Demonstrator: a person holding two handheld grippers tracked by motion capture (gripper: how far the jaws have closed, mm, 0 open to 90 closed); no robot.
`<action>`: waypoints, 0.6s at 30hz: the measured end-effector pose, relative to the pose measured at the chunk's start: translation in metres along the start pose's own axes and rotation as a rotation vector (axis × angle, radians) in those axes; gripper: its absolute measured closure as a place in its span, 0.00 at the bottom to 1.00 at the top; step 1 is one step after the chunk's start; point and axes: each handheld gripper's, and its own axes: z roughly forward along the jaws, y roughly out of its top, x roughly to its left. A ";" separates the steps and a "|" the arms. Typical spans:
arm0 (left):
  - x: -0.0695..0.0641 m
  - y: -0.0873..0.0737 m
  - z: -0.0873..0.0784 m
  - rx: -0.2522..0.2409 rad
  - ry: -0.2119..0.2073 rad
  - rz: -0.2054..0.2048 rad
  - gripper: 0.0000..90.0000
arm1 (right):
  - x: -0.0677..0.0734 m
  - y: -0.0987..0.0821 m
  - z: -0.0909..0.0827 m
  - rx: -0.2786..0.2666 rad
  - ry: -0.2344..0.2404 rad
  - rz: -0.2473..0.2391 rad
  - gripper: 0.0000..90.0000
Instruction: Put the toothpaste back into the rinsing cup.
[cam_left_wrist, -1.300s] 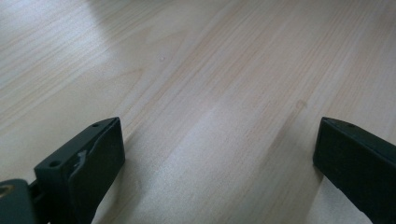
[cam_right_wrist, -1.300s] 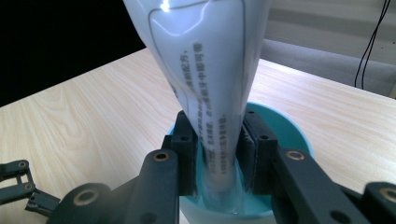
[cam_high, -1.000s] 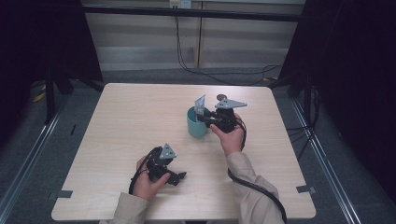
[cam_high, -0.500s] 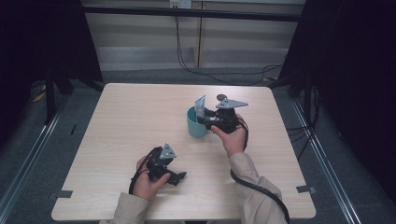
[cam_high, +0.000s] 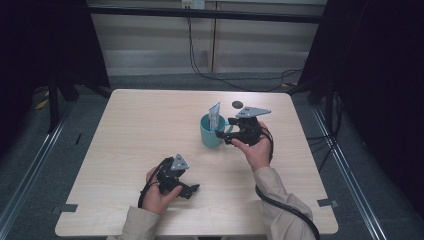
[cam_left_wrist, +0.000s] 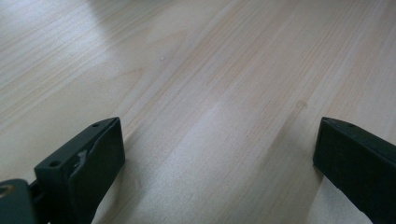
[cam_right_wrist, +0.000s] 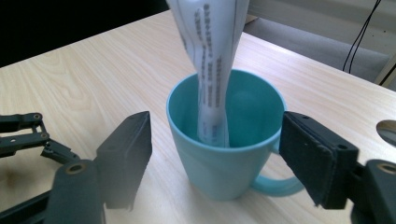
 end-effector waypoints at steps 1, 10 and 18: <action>0.000 0.000 0.000 0.000 0.000 0.000 0.02 | 0.000 -0.001 -0.001 0.003 0.002 0.001 0.26; 0.000 0.000 0.000 0.000 0.000 0.000 0.02 | -0.001 -0.011 -0.015 0.040 -0.004 -0.015 0.20; 0.000 0.000 0.000 0.000 0.000 0.000 0.02 | 0.000 -0.021 -0.023 0.060 0.007 -0.024 0.16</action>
